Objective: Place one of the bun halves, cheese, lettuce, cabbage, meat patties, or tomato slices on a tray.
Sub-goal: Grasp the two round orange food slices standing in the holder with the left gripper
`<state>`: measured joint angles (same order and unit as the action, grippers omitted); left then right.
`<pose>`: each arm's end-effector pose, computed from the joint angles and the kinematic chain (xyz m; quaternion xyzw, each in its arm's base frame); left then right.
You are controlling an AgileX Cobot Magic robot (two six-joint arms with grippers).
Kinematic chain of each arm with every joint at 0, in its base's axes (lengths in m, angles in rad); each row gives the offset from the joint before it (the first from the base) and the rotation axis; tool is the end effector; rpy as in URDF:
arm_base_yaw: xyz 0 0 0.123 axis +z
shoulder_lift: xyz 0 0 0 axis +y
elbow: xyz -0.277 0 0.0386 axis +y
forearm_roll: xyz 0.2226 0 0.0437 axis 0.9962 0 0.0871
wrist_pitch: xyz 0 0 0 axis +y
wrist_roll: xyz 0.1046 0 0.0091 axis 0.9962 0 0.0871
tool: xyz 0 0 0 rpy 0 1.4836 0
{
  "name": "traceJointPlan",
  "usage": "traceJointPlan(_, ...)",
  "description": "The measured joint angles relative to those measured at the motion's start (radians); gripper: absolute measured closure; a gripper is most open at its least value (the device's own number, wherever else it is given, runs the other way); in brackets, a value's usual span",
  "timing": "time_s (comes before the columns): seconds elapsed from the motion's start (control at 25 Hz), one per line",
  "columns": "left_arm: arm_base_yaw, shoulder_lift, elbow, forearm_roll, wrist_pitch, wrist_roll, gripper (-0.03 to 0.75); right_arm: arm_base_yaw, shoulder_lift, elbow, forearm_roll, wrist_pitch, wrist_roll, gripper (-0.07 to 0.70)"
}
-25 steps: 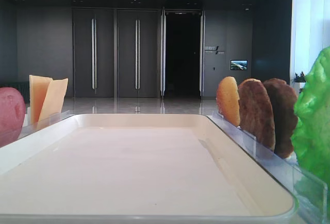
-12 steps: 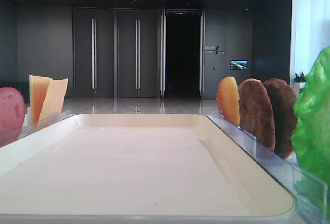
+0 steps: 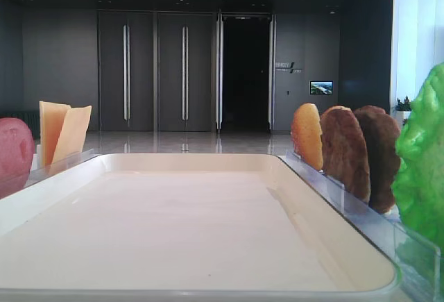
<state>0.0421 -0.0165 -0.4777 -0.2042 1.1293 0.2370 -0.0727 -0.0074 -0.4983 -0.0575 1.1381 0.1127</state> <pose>-0.0130 -0.0198 0.2480 0.0915 0.8627 -0.0330 0.4963 -0.0144 -0.0044 0.2513 0.0829 0.8671 -0.0188 0.4909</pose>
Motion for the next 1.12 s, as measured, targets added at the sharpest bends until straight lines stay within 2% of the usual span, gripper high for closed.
traceJointPlan(0.04, 0.0, 0.0, 0.0, 0.01, -0.001, -0.012, 0.129, 0.0, 0.0, 0.0, 0.0, 0.0, 0.0, 0.097)
traceJointPlan(0.08, 0.0, 0.0, 0.0, 0.02, -0.002, -0.027, 0.092, 0.0, 0.0, 0.0, 0.0, 0.0, 0.0, 0.097)
traceJointPlan(0.2, 0.0, 0.0, 0.001, 0.042, -0.004, -0.059, 0.036, 0.0, 0.0, 0.0, 0.0, 0.0, 0.0, 0.097)
traceJointPlan(0.6, 0.0, 0.056, -0.005, 0.045, 0.004, -0.085, 0.024, 0.0, 0.0, 0.0, 0.0, 0.0, 0.0, 0.097)
traceJointPlan(0.88, 0.0, 0.221, -0.098, 0.085, 0.053, -0.094, 0.024, 0.0, 0.0, 0.0, 0.0, 0.0, 0.0, 0.097)
traceJointPlan(1.12, 0.0, 0.413, -0.198, 0.182, 0.057, -0.139, 0.024, 0.0, 0.0, 0.0, 0.0, 0.0, 0.0, 0.097)
